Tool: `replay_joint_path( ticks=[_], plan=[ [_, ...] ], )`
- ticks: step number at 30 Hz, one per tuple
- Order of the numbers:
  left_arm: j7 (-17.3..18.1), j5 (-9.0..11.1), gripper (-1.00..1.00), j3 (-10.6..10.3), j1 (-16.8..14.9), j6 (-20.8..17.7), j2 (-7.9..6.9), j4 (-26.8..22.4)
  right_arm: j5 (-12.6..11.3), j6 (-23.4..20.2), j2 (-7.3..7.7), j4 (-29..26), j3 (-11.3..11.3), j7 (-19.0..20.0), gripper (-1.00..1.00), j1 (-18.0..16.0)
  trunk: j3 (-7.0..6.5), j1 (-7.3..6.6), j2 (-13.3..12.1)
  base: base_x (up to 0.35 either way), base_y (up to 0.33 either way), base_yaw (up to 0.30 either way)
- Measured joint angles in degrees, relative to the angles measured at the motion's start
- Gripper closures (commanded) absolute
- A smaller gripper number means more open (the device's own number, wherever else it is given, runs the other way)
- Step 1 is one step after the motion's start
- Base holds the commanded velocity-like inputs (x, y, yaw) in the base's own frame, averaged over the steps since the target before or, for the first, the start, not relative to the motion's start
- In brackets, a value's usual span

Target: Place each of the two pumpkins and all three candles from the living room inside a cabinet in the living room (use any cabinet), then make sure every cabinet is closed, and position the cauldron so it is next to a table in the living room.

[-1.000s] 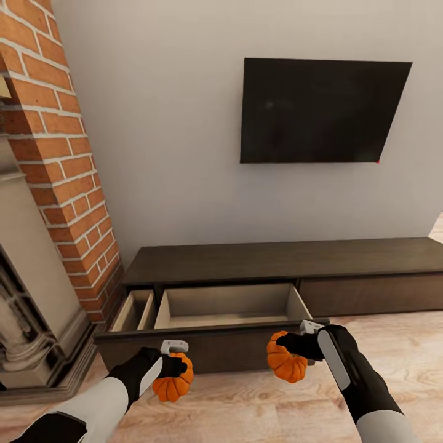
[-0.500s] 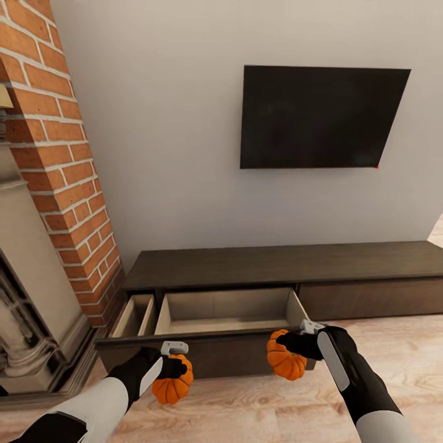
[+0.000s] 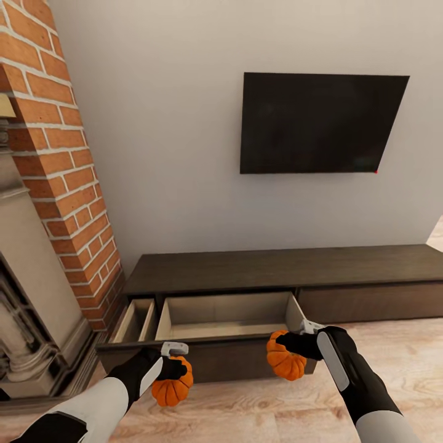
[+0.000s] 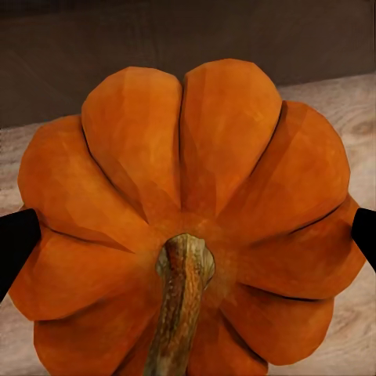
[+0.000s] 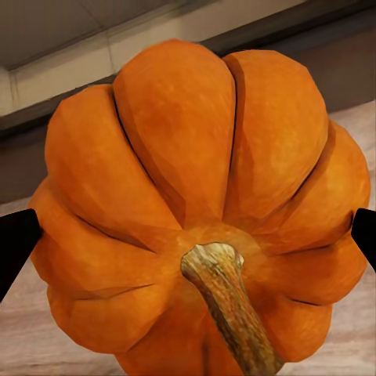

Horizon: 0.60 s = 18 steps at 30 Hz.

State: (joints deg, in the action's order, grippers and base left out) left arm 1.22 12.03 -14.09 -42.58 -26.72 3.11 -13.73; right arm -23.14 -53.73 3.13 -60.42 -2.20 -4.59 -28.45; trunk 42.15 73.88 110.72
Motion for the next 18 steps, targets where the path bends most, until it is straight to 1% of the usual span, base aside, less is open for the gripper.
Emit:
replay_joint_path(
  ticks=[18],
  plan=[
    [0.00, -0.08, 1.00, -0.04, 0.00, 0.00, 0.00, -0.08, -0.07, 0.05, -0.14, 0.08, 0.02, 0.00, 1.00, 0.00, -3.23, -3.95, -7.22, 0.000, 0.000, 0.000]
  ],
)
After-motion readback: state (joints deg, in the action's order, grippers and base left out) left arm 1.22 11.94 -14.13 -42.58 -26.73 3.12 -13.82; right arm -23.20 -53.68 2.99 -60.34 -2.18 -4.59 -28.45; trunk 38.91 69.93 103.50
